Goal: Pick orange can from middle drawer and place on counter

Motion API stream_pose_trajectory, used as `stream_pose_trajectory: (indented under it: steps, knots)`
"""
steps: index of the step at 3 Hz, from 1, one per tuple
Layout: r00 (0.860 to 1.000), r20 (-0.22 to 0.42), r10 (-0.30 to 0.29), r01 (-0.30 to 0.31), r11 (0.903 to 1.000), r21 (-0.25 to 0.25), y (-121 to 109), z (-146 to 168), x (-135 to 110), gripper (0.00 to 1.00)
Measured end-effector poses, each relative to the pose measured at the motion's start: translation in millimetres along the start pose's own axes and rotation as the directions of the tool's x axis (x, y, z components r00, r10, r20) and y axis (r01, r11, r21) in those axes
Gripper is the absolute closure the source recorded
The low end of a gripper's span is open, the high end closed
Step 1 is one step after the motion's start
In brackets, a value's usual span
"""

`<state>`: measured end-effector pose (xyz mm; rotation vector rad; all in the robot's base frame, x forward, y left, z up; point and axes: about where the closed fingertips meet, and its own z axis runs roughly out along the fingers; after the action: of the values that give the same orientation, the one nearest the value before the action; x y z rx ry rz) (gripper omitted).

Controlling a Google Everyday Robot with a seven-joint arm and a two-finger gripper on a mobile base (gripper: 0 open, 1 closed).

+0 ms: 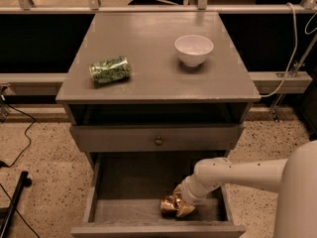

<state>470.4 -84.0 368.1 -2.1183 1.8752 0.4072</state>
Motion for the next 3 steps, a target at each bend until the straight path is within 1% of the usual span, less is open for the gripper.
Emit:
stream_pose_trajectory:
  steps: [1, 2, 3]
  knots:
    - [0.997, 0.073, -0.019, 0.015, 0.9981, 0.06, -11, -38, -14, 0.91]
    - [0.988, 0.136, -0.076, 0.052, 0.9837, 0.172, -10, -109, -27, 1.0]
    - [0.984, 0.111, -0.137, 0.094, 0.9402, 0.327, -12, -223, -34, 1.0]
